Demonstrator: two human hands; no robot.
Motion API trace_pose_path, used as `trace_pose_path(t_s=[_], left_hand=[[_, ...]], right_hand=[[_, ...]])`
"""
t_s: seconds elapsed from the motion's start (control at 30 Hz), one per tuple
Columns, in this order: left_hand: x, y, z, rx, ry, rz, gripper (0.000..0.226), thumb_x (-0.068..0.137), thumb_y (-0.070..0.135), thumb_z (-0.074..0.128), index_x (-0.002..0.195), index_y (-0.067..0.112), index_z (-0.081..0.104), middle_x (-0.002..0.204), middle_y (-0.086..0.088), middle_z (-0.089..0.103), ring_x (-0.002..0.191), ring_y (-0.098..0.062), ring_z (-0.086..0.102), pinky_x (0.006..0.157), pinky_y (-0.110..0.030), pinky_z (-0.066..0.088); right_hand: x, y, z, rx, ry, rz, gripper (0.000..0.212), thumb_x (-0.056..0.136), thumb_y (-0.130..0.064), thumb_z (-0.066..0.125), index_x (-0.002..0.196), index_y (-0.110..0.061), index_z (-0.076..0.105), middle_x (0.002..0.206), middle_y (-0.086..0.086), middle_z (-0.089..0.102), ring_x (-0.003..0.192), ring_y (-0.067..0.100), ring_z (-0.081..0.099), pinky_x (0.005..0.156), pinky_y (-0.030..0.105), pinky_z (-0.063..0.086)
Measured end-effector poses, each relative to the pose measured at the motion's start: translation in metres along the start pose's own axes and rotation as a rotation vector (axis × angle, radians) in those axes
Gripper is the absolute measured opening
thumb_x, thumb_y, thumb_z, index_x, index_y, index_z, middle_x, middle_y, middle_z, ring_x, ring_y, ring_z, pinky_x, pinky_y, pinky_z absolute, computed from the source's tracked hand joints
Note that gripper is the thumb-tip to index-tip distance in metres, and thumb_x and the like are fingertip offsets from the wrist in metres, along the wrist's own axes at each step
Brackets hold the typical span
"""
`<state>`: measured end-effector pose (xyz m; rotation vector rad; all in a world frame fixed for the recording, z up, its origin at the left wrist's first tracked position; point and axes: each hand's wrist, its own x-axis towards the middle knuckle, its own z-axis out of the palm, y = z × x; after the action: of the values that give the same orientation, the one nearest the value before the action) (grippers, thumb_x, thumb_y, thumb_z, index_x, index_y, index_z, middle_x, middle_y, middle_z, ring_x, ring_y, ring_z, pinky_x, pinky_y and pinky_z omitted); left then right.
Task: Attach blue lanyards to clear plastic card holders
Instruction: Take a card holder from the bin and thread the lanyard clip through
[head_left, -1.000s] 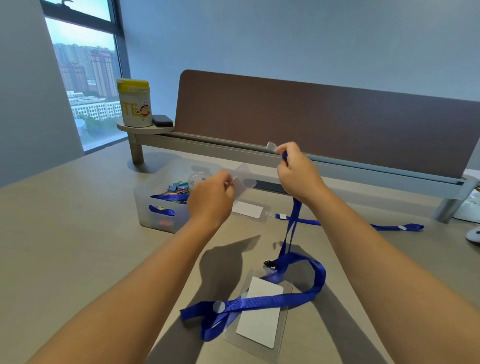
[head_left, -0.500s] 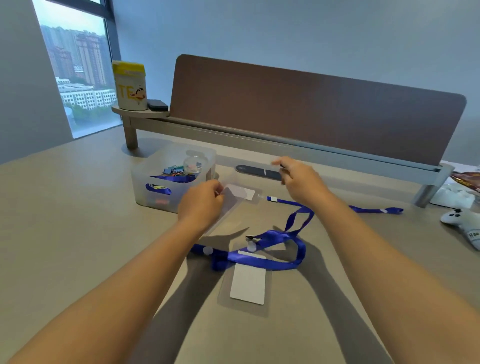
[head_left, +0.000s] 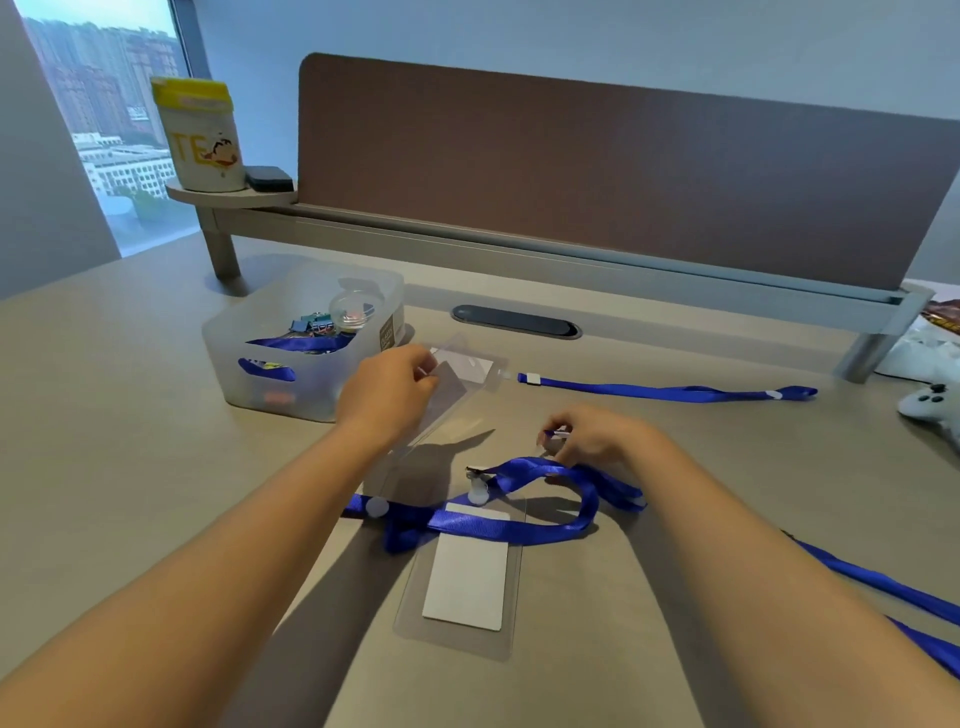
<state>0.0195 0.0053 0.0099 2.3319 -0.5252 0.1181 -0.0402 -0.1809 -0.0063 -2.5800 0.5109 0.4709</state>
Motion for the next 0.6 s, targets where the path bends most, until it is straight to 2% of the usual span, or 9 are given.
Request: trace_pose_path(t_s=[0.07, 0.13, 0.23, 0.3, 0.4, 0.47, 0.6], left_hand=[[0.005, 0.0, 0.003, 0.006, -0.003, -0.003, 0.027, 0.093, 0.017, 0.048, 0.116, 0.008, 0.059, 0.121, -0.015, 0.062, 0.109, -0.03, 0.057, 0.086, -0.038, 0.049], [0.008, -0.001, 0.006, 0.009, -0.001, -0.006, 0.028, 0.093, 0.017, 0.048, 0.117, 0.008, 0.058, 0.122, -0.015, 0.062, 0.109, -0.031, 0.056, 0.086, -0.039, 0.049], [0.01, 0.0, 0.01, 0.016, 0.008, -0.005, 0.029, 0.093, 0.017, 0.048, 0.118, 0.008, 0.057, 0.123, -0.015, 0.061, 0.11, -0.031, 0.056, 0.087, -0.039, 0.049], [0.01, 0.002, 0.012, 0.017, 0.012, -0.005, 0.029, 0.093, 0.017, 0.048, 0.118, 0.007, 0.057, 0.124, -0.016, 0.061, 0.111, -0.031, 0.055, 0.086, -0.038, 0.048], [0.01, 0.005, 0.011, 0.009, 0.011, -0.014, 0.028, 0.093, 0.016, 0.048, 0.118, 0.007, 0.057, 0.123, -0.016, 0.061, 0.11, -0.031, 0.056, 0.087, -0.038, 0.048], [0.01, 0.006, 0.009, 0.005, 0.017, -0.022, 0.027, 0.093, 0.016, 0.048, 0.117, 0.007, 0.058, 0.121, -0.016, 0.062, 0.108, -0.03, 0.056, 0.086, -0.038, 0.048], [0.009, 0.011, 0.002, -0.02, 0.033, -0.015, 0.027, 0.093, 0.015, 0.047, 0.116, 0.004, 0.057, 0.121, -0.016, 0.062, 0.107, -0.03, 0.056, 0.078, -0.033, 0.044]], right_hand=[[0.007, 0.002, 0.002, -0.01, -0.042, -0.015, 0.029, 0.083, -0.004, 0.059, 0.109, -0.015, 0.056, 0.125, 0.008, 0.053, 0.119, 0.024, 0.047, 0.098, 0.034, 0.042], [0.011, 0.004, 0.002, -0.033, -0.045, -0.025, 0.014, 0.085, -0.006, 0.057, 0.095, -0.014, 0.056, 0.11, 0.008, 0.054, 0.109, 0.023, 0.05, 0.093, 0.033, 0.042], [0.015, 0.006, 0.003, -0.089, -0.029, -0.02, 0.016, 0.087, -0.016, 0.057, 0.101, -0.01, 0.06, 0.098, 0.007, 0.053, 0.093, 0.021, 0.049, 0.081, 0.03, 0.042], [0.014, 0.007, 0.002, -0.067, -0.001, -0.022, 0.01, 0.088, -0.02, 0.057, 0.092, -0.011, 0.057, 0.088, 0.006, 0.054, 0.086, 0.021, 0.048, 0.071, 0.028, 0.04], [0.007, 0.005, -0.007, 0.146, 0.093, -0.075, 0.009, 0.091, -0.018, 0.052, 0.086, -0.012, 0.05, 0.075, 0.0, 0.054, 0.075, 0.015, 0.051, 0.06, 0.021, 0.038], [0.001, 0.001, -0.017, 0.369, 0.14, -0.138, 0.018, 0.094, -0.011, 0.046, 0.076, -0.013, 0.047, 0.069, 0.0, 0.057, 0.062, 0.009, 0.051, 0.054, 0.019, 0.036], [-0.015, -0.013, -0.037, 0.642, 0.243, -0.253, 0.029, 0.095, -0.007, 0.042, 0.067, -0.015, 0.049, 0.062, 0.003, 0.054, 0.05, 0.01, 0.051, 0.054, 0.021, 0.037]])
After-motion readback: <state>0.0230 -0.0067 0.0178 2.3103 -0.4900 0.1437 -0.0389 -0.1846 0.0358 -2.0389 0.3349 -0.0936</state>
